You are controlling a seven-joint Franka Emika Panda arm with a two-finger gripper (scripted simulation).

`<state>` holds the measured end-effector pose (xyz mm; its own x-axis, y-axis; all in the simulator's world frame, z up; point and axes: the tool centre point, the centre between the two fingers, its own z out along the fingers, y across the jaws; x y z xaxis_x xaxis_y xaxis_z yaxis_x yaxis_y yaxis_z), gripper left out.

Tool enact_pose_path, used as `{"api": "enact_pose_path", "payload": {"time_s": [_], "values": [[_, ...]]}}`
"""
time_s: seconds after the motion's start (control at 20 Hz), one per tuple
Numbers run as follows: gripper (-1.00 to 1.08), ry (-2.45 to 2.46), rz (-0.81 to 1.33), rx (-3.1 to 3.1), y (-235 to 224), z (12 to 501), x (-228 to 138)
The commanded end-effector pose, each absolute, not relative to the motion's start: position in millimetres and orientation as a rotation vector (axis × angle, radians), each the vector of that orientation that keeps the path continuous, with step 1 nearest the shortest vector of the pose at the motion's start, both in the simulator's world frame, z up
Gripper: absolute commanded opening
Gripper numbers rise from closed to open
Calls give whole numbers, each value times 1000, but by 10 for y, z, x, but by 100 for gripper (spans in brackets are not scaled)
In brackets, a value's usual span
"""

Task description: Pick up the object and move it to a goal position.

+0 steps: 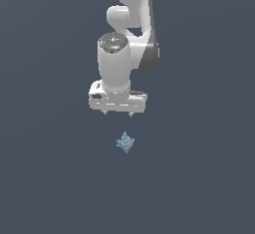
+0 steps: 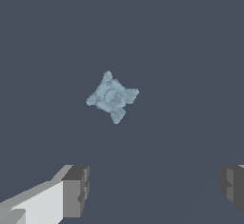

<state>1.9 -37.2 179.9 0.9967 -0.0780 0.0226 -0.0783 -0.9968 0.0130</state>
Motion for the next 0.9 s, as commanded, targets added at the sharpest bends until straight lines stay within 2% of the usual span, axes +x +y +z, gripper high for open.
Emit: {"api": "enact_pose_path", "payload": {"time_s": [0.0, 0.45, 0.85], "values": [[100, -122, 35, 3125, -372, 1799, 19], [100, -12, 31, 3108, -125, 1819, 10], [100, -41, 31, 3110, -126, 1797, 29]]}}
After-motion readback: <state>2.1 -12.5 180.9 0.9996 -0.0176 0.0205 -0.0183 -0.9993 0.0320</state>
